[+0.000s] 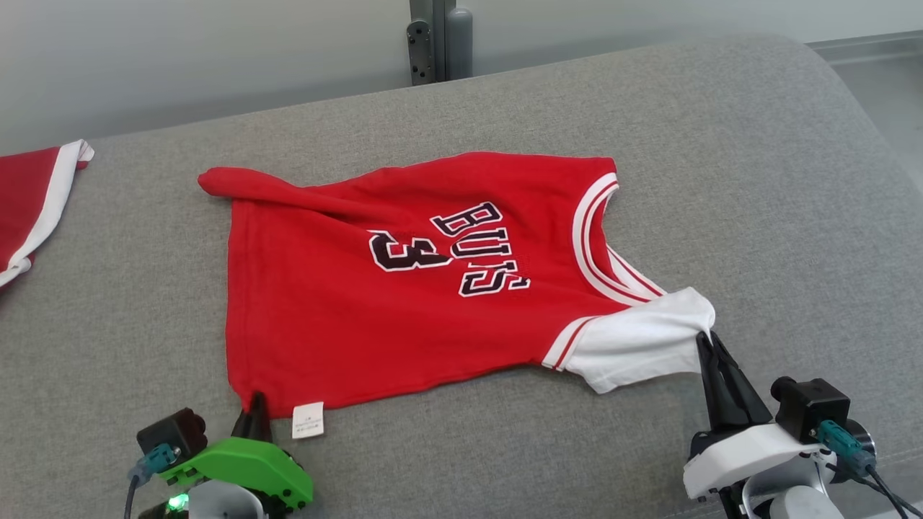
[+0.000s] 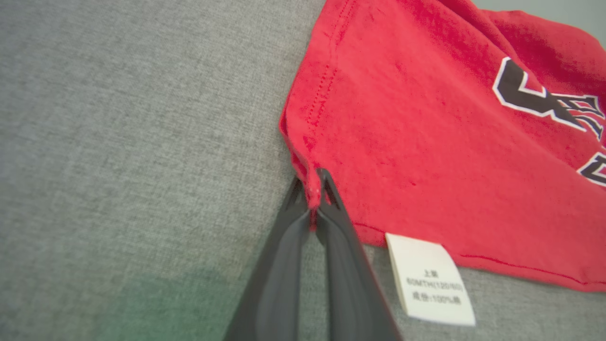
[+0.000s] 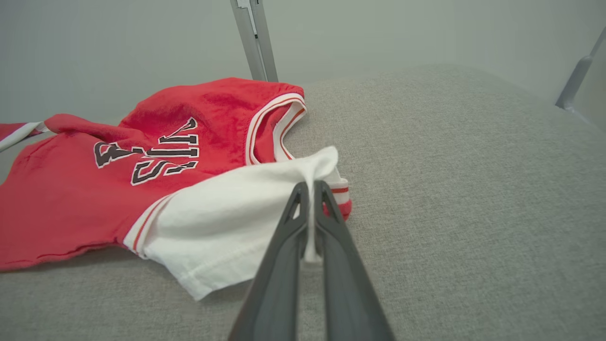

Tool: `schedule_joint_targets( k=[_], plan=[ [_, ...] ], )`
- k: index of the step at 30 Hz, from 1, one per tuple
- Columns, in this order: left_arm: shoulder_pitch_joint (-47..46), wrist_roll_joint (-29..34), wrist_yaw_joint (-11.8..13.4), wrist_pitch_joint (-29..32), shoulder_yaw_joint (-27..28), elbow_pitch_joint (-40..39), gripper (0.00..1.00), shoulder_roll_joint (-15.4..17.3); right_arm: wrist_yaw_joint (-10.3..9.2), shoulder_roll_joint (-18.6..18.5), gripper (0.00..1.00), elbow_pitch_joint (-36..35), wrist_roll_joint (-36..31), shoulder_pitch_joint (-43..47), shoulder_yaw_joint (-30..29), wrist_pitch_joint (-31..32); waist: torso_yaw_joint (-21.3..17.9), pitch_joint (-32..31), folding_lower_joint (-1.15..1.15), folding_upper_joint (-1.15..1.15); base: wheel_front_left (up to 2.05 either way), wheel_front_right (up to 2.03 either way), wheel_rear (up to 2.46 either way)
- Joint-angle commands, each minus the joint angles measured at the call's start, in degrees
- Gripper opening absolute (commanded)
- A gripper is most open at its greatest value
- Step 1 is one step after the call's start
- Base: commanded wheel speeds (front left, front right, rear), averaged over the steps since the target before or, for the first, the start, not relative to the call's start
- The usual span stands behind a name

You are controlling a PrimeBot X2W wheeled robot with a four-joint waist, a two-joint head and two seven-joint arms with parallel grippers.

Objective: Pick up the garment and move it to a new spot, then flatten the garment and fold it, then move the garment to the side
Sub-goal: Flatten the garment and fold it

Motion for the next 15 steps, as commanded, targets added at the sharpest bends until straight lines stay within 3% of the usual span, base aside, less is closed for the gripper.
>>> schedule_joint_targets(
  k=[1, 8, 11, 15],
  plan=[
    [-0.88, -0.25, -0.56, -0.72, -0.12, -0.88, 0.00, 0.06, 0.00, -0.21, 0.00, -0.66, 0.36, -0.75, -0.20, -0.35, 0.19, -0.06, 0.00, 0.00, 0.00, 0.00, 0.00],
    [-1.64, -2.20, -3.00, -2.78, -0.59, -8.48, 0.00, 0.09, 0.00, -0.22, 0.00, -4.20, 9.42, -3.01, 0.78, 0.58, 0.87, -1.27, 0.00, 0.00, 0.00, 0.00, 0.00],
    [-2.05, -2.44, -3.95, -2.98, -1.05, -14.29, 0.00, 0.43, 0.00, -0.21, 0.00, -7.88, 15.98, -4.86, 1.62, 2.13, 0.82, -2.17, 0.00, 0.00, 0.00, 0.00, 0.00],
    [-2.55, -3.42, -4.09, -2.63, -0.74, -22.59, 0.00, 0.61, 0.00, -1.47, 0.00, -13.44, 19.44, -6.97, 1.19, 4.37, 0.54, -3.31, 0.00, 0.00, 0.00, 0.00, 0.00]
  ],
)
